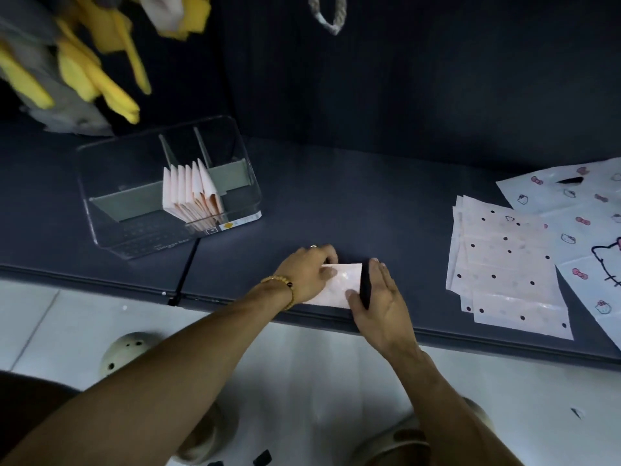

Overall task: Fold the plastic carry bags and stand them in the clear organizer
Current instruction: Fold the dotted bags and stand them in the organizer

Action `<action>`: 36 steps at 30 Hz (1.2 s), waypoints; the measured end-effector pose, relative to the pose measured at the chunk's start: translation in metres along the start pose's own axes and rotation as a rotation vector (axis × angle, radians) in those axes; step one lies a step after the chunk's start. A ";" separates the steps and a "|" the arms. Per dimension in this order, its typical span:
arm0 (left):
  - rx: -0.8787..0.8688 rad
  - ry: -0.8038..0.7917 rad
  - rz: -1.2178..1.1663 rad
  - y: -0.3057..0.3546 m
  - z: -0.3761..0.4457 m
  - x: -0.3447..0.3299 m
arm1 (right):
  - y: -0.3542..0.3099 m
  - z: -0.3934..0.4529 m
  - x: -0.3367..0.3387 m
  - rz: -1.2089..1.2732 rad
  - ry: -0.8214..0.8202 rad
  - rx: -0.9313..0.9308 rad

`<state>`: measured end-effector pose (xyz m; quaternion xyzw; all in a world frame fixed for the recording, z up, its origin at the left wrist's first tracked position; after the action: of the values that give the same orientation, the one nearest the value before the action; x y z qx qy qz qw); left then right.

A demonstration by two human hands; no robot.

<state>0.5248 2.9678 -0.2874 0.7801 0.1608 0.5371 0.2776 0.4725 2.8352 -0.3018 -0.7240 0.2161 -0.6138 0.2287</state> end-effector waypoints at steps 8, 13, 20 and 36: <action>0.072 0.370 -0.669 -0.043 -0.025 0.115 | -0.077 0.045 -0.002 0.714 0.007 -0.120; 0.261 1.066 -0.145 -0.091 -0.066 0.208 | -0.103 0.071 -0.008 0.748 0.086 -0.144; 0.636 0.965 -0.286 -0.182 -0.075 0.191 | -0.168 0.101 -0.034 0.857 0.027 -0.064; 0.418 0.889 -0.493 -0.204 -0.089 0.190 | -0.273 0.101 -0.076 0.023 0.052 0.414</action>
<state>0.5221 3.2574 -0.2445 0.4557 0.5438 0.6908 0.1398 0.5693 3.1056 -0.2136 -0.6428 0.0994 -0.6610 0.3741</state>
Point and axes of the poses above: each hand's wrist, its own z-axis towards the middle knuckle, its own x-axis out of the back of the hand, y = z × x, the point moved 10 cm from there along z, towards the middle knuckle, and after that the axes turned 3 degrees about x, right-handed, at the moved point
